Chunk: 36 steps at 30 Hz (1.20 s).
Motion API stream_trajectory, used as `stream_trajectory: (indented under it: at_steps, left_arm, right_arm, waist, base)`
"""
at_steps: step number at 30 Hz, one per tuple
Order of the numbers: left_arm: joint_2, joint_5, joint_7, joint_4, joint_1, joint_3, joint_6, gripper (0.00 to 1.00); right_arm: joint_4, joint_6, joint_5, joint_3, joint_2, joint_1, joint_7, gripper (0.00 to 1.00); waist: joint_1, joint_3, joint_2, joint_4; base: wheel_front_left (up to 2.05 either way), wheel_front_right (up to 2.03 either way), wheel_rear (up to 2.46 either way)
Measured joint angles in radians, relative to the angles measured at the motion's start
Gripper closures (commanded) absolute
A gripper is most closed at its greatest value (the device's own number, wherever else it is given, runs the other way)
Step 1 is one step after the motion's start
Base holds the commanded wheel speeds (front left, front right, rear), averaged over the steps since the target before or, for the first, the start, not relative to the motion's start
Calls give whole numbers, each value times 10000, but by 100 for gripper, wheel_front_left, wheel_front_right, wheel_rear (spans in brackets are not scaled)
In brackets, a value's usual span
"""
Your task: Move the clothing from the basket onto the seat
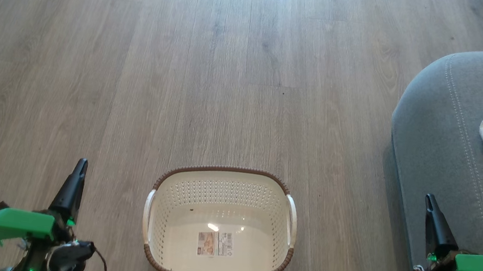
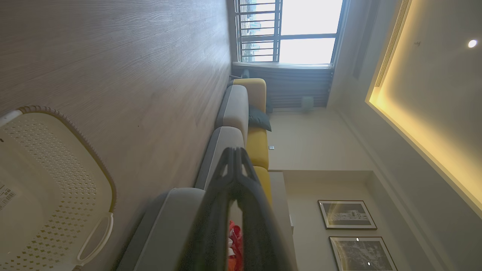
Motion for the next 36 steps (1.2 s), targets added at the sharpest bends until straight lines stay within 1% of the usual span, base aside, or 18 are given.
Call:
stream_trajectory:
  at_steps: [36]
  left_arm:
    - [0,0,0,0,0,2,-2,100]
  right_arm:
    - [0,0,0,0,0,0,0,100]
  waist:
    - [0,0,0,0]
  base:
    - [0,0,0]
